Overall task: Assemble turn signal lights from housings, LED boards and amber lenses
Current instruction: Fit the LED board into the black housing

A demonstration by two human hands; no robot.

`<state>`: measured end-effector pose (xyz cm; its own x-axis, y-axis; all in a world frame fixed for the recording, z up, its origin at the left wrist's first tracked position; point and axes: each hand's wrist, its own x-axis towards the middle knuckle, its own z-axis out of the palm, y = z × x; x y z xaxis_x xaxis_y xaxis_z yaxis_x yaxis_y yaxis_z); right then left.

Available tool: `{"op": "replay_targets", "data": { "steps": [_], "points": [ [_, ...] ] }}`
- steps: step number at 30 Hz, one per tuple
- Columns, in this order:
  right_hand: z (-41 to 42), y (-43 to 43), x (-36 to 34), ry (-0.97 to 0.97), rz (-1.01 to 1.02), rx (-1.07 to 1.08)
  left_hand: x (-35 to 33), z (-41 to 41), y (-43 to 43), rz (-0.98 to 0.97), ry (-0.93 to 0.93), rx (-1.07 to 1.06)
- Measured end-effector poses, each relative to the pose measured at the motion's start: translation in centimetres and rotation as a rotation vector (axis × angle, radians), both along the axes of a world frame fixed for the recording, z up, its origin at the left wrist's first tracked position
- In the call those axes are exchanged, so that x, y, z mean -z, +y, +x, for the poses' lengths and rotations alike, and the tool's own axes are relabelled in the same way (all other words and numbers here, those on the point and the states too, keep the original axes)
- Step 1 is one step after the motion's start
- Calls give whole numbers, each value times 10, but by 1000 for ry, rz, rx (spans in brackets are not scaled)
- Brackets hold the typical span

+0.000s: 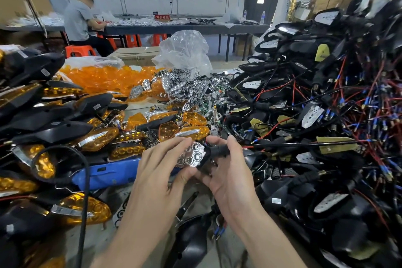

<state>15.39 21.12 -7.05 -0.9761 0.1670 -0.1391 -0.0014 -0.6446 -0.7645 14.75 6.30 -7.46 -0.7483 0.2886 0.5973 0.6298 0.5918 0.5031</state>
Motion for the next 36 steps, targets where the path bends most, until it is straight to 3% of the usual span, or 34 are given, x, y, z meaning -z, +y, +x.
{"op": "replay_targets", "data": {
  "steps": [8, 36],
  "points": [
    [0, -2, 3, 48, 68, 19, -1, 0, -1, 63, -15, -10],
    [-3, -3, 12, 84, 203, 34, -4, 0, -4, -31, -68, 23]
  ]
}}
